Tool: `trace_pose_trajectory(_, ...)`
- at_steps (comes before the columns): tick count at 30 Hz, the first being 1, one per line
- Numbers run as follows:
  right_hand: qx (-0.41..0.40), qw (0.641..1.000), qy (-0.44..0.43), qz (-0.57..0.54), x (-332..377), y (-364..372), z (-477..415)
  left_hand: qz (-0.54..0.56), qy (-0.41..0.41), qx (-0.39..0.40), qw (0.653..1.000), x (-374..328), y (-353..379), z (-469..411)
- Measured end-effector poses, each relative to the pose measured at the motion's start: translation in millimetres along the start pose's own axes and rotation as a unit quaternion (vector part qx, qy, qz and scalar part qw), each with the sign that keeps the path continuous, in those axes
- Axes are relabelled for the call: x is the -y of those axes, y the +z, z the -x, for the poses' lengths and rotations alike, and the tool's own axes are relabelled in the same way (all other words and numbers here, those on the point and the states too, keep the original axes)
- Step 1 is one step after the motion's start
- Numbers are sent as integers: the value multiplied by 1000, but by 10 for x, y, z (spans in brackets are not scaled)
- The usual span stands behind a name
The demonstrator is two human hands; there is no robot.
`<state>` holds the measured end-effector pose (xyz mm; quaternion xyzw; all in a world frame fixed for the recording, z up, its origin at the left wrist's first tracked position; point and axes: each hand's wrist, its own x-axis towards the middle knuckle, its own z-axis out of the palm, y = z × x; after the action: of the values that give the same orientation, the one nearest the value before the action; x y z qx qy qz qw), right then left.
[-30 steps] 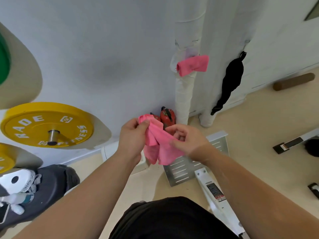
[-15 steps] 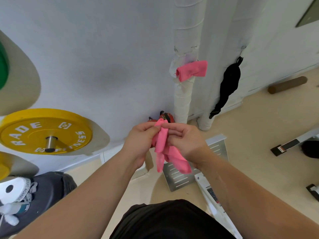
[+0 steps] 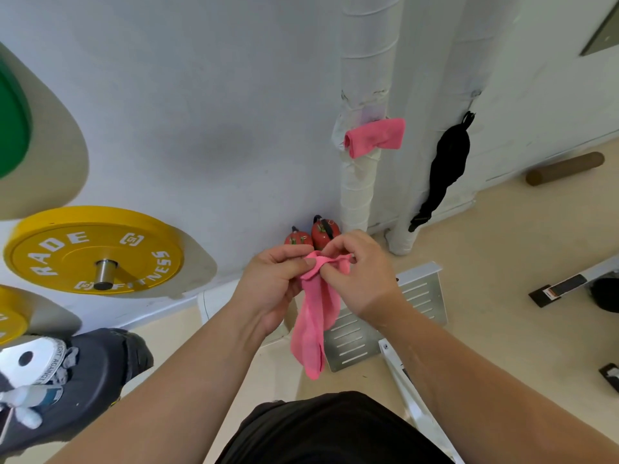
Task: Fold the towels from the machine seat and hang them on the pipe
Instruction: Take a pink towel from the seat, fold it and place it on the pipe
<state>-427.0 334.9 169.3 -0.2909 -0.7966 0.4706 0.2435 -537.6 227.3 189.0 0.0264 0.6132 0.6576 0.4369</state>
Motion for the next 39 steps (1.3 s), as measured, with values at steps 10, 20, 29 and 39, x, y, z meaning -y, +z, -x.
trace_pose_trajectory(10,-2,996,-52,-73,10,-198,22,150,-25,56,987,8,153,154)
trace_pose_trajectory(20,0,995,-64,-74,5,-257,68,92,6,26,995,30,292,195)
trace_pose_trajectory(29,35,992,-14,-119,14,-316,143,67,13,7,998,-51,286,196)
trace_pose_trajectory(39,47,993,-21,-106,-55,-288,181,19,39,92,995,-173,246,315)
